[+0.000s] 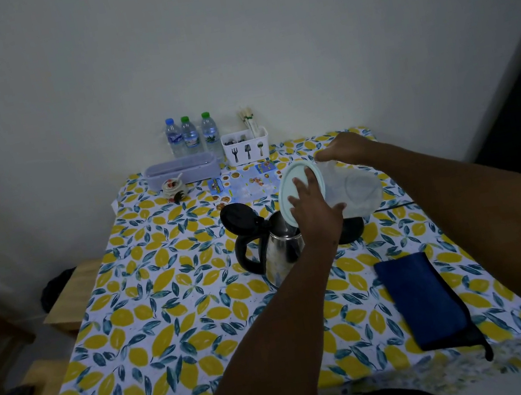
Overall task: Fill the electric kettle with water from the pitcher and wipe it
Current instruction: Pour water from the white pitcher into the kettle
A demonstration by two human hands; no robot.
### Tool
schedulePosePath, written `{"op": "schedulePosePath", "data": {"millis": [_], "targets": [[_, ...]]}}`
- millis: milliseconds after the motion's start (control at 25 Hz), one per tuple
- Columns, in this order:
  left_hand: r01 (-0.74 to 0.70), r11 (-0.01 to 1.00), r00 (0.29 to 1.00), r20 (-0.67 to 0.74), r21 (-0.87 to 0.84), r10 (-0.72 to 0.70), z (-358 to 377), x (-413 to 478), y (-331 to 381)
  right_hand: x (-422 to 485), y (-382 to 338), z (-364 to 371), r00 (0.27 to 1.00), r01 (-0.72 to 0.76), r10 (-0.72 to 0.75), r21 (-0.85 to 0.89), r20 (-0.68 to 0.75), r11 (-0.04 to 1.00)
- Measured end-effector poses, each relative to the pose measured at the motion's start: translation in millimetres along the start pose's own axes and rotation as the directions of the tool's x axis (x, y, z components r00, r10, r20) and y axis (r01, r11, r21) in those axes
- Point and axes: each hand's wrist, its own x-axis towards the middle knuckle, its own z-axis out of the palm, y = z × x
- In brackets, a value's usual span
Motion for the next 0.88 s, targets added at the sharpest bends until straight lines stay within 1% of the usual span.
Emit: {"op": "schedulePosePath", "data": {"millis": [120, 240, 400, 480, 520, 600, 680, 760, 880], "targets": [[0.002, 1.000, 1.000, 0.005, -0.021, -0.002, -2, 2, -1, 0, -2, -1, 1.000, 0.008, -0.008, -0.012, -0.001, 1.000], [-0.010, 1.000, 1.000, 0.005, 0.000, 0.010, -2, 4, -2, 2, -1, -1, 1.000, 0.019, -0.019, -0.025, 0.001, 1.000], [-0.044, 0.997, 0.998, 0.037, 0.061, 0.041, 0, 6, -5, 2, 10, 3, 1.000, 0.010, -0.009, 0.079, -0.012, 0.997], [-0.075, 0.988, 0.996, 0.061, 0.134, 0.067, 3, 9, -5, 0, 21, 7, 1.000, -0.004, 0.005, 0.137, -0.008, 0.991], [-0.095, 0.980, 0.994, 0.074, 0.177, 0.083, 5, 10, -4, 0, 29, 10, 0.999, -0.026, 0.030, 0.192, -0.015, 0.981], [-0.141, 0.953, 0.989, 0.088, 0.268, 0.121, 11, 12, 1, -2, 46, 14, 0.994, -0.080, 0.103, 0.357, -0.044, 0.931], [-0.188, 0.922, 0.981, 0.114, 0.338, 0.158, 18, 14, 6, -5, 63, 18, 0.985, -0.116, 0.164, 0.482, -0.057, 0.868], [-0.233, 0.891, 0.971, 0.151, 0.389, 0.187, 29, 15, 10, -9, 81, 23, 0.978, -0.151, 0.206, 0.567, -0.032, 0.810], [-0.319, 0.832, 0.944, 0.232, 0.454, 0.236, 52, 18, 20, -11, 121, 36, 0.941, -0.257, 0.339, 0.648, -0.001, 0.717]]}}
